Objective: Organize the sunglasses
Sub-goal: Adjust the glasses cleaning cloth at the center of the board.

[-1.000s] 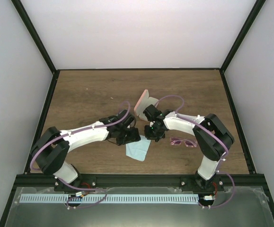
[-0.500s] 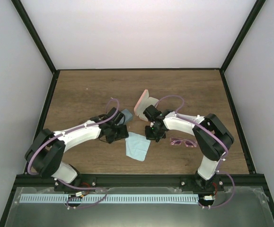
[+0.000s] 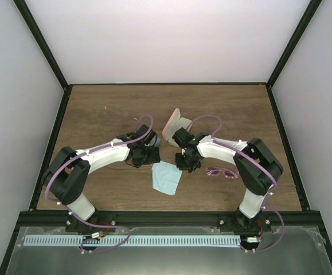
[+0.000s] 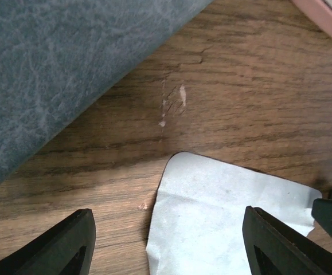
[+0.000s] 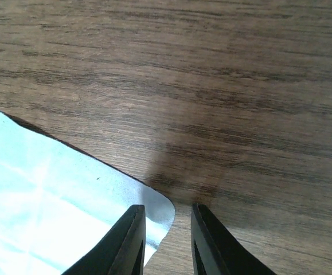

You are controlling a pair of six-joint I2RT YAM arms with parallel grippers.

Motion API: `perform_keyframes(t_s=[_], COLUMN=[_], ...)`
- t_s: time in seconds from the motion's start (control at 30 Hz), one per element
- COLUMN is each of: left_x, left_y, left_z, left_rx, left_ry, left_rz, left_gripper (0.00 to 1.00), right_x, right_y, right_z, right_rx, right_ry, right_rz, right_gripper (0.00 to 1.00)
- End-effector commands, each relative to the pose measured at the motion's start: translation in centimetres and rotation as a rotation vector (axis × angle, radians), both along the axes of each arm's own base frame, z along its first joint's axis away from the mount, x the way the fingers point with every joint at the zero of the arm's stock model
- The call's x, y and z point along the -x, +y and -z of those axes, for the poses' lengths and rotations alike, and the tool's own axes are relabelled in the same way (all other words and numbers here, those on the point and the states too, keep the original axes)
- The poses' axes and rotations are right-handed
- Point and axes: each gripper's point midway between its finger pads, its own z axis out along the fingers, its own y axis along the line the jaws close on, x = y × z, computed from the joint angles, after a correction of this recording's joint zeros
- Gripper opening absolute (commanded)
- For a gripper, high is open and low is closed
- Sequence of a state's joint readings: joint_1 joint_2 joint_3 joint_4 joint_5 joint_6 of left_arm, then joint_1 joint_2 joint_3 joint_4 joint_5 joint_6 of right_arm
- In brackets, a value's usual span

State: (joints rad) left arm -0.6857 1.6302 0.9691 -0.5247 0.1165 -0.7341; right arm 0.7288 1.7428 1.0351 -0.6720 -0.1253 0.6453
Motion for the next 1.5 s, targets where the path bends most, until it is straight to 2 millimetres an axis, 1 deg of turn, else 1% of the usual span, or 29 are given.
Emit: perform_keyframes(t_s=[0.0,0.33,0.53,0.73,0.93,1.0,1.13,1.2,1.3,1.37,1.47], left_x=[0.5,1.0,1.3,1.5,1.6,1.5,1.1,0.7,0.0,-0.4,-1.2], left_y=[0.7,2.1,2.2,2.2,2.2,2.1,1.9,1.5,0.5,-0.1,-0.3], left_z=[1.1,2.3,3.1,3.6,3.9,3.8,3.5,3.2,2.5,2.1,1.9], left_rx=[-0.027,-0.041,-0.038,-0.037,-0.038,-0.038,-0.03,-0.013,0.016,0.027,-0.018], left_ry=[0.025,0.056,0.075,0.088,0.094,0.091,0.075,0.059,0.022,0.003,-0.035], left_rz=[0.003,-0.01,-0.007,-0.006,-0.003,-0.004,-0.003,0.002,0.064,0.102,0.166], left_gripper=[0.73,0.73,0.73,0.73,0.73,0.73,0.73,0.73,0.72,0.71,0.63], right_x=[0.4,0.6,0.8,1.1,1.4,1.4,1.1,0.9,0.7,0.8,1.0], right_y=[-0.5,0.6,0.7,0.8,0.5,0.6,0.6,0.7,1.0,1.1,1.2], right_z=[0.8,0.9,1.3,1.7,2.5,2.5,2.2,1.9,1.4,1.5,1.8], right_rx=[0.061,0.049,0.052,0.054,0.071,0.07,0.075,0.071,0.053,0.049,0.044], right_ry=[0.015,0.018,0.028,0.04,0.056,0.055,0.043,0.036,0.025,0.03,0.041], right_rz=[-0.002,-0.026,-0.037,-0.048,-0.055,-0.056,-0.061,-0.062,-0.067,-0.073,-0.078], right_gripper=[0.23,0.2,0.2,0.16,0.04,0.01,0.01,0.01,0.01,0.01,0.01])
